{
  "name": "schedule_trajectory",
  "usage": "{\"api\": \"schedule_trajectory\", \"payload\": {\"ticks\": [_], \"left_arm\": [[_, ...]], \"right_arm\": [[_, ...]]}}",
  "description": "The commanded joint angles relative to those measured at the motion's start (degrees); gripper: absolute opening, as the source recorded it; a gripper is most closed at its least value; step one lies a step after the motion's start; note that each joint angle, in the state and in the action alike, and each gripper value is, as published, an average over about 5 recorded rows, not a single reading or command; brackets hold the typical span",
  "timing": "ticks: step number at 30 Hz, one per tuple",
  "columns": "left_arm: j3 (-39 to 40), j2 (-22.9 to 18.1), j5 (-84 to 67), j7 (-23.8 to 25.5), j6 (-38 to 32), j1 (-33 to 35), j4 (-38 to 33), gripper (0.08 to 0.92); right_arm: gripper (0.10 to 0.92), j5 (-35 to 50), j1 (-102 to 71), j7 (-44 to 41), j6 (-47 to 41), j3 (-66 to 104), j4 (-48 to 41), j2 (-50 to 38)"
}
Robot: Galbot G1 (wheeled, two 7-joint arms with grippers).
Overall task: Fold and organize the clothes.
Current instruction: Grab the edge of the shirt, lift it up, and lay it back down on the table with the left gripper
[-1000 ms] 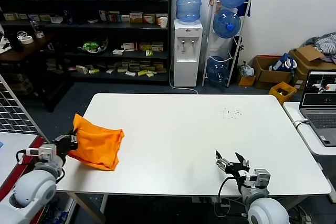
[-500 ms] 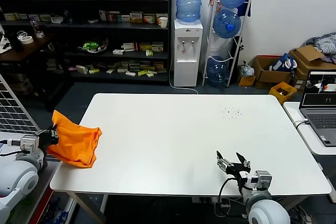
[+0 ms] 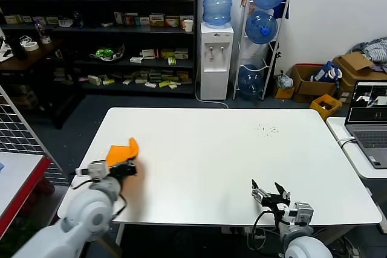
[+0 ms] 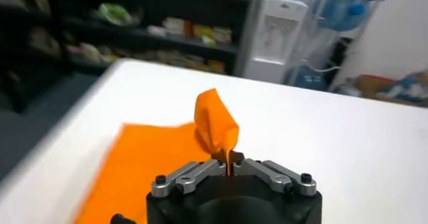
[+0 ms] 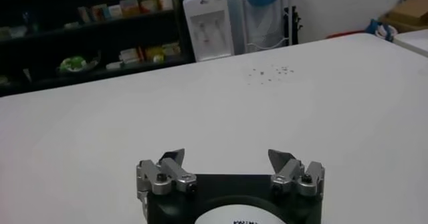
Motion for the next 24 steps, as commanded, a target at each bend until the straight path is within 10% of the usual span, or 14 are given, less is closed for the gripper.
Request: {"api": "schedule_trajectory", "payload": {"ticks": [1, 24], "left_arm": [[18.9, -27.8, -4.8, -8.4, 1.6, -17.3, 12.4, 0.109], [20.6, -37.5, 3.6, -4.9, 1.1, -19.5, 25.7, 0.109]], "right_arm": [[0.823, -1.0, -0.4, 0.2, -0.2, 0.2, 0.1, 1.9], [0.823, 0.9, -0.5, 0.2, -0.5, 1.7, 1.2, -0.1]]}}
